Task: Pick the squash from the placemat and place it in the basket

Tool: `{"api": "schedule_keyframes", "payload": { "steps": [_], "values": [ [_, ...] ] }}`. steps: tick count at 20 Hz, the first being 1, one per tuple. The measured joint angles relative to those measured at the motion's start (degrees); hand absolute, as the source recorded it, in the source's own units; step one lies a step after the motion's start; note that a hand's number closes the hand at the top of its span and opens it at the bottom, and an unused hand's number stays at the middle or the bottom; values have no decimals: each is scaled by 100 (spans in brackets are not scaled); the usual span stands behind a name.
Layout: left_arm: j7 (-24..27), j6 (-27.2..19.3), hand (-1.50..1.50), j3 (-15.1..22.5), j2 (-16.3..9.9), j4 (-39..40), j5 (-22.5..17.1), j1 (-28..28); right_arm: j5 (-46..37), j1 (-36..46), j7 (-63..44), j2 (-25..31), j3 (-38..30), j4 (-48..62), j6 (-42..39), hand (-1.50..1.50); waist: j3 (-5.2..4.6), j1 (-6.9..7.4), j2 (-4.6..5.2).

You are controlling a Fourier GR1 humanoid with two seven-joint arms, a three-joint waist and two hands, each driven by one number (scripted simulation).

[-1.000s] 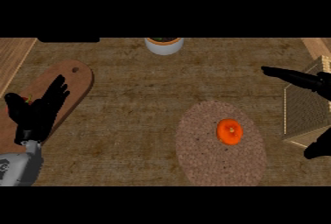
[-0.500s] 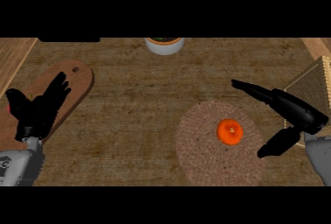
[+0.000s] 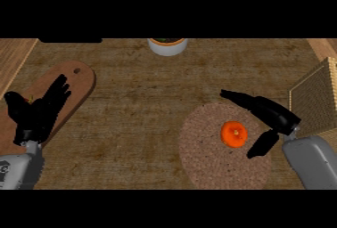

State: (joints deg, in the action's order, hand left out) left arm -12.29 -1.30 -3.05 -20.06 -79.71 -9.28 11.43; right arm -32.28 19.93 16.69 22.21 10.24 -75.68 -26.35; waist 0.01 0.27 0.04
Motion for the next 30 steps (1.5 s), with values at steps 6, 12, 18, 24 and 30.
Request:
{"api": "schedule_keyframes", "payload": {
  "steps": [6,12,18,24,30],
  "values": [
    [27,48,0,-123,142,135,173,117,-481,131,252,-142,-18,479,40,-150,-1,-9,-1],
    [39,215,0,-289,181,70,231,32,-618,112,606,-155,-227,618,-85,-150,0,-16,-3],
    [162,307,0,-393,273,288,344,118,-611,-58,963,-117,-352,454,-380,-150,-1,-27,-4],
    [100,357,0,-440,345,136,423,45,-931,-130,1131,-189,-343,500,-233,-150,0,-18,-4],
    [41,370,0,-480,439,88,488,25,-1374,-212,1069,-386,-270,630,134,-150,-1,-16,-5]
  ]
}}
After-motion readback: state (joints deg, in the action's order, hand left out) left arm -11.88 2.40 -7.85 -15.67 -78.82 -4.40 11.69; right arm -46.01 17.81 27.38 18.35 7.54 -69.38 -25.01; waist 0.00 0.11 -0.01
